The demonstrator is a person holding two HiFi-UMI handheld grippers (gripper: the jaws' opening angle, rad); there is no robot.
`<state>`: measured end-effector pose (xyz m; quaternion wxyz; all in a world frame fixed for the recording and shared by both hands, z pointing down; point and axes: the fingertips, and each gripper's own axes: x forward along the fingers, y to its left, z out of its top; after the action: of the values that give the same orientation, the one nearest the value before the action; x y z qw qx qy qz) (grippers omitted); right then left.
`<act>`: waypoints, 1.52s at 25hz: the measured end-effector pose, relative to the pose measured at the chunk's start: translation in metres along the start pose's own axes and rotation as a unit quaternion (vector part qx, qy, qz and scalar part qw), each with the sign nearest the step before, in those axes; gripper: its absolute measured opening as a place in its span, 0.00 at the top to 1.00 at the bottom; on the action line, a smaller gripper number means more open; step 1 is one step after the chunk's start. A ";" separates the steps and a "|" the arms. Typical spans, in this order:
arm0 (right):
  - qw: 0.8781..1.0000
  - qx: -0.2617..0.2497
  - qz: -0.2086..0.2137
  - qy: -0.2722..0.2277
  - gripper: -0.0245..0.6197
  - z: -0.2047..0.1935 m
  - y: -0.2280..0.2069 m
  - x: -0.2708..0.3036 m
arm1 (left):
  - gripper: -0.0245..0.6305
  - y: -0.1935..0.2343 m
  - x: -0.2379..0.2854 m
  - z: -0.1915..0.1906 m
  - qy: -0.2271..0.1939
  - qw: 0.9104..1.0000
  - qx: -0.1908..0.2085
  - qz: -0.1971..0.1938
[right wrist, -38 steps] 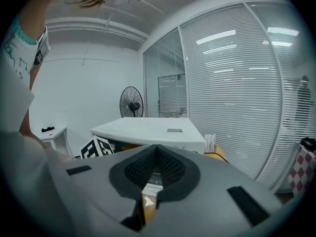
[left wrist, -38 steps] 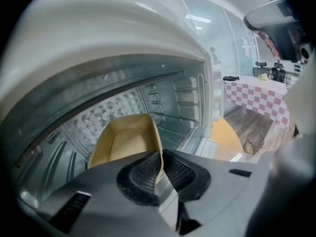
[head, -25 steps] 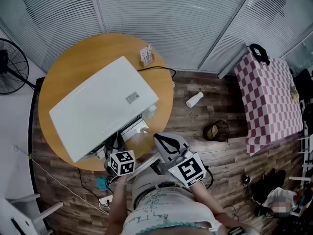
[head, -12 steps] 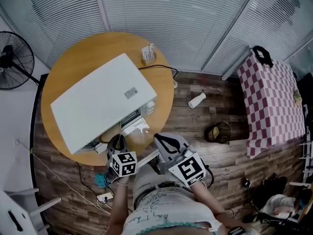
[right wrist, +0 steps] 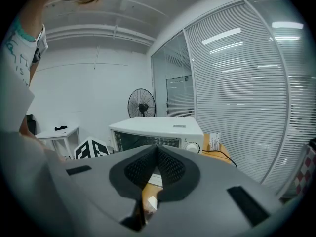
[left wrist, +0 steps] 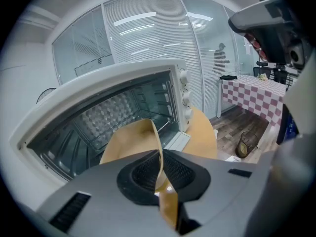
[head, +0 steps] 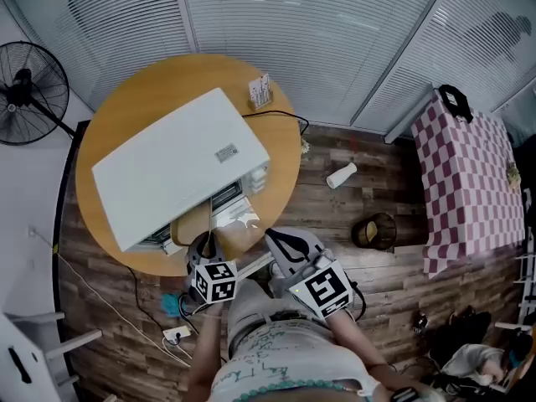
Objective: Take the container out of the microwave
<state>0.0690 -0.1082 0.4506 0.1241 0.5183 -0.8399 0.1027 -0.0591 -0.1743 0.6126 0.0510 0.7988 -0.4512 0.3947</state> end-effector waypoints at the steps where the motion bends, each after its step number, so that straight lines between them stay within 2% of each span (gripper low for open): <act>1: 1.000 -0.001 0.000 0.000 0.97 -0.002 0.000 0.000 | 0.92 -0.001 -0.001 -0.001 0.001 1.000 -0.001 0.000; 38: 0.996 -0.021 0.083 -0.002 0.97 -0.015 0.011 -0.007 | 0.92 -0.031 -0.039 -0.026 0.015 0.999 -0.022 0.037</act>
<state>0.0635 -0.0931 0.4618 0.1248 0.4446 -0.8820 0.0940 -0.0615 -0.1179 0.6121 0.0609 0.7741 -0.4886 0.3978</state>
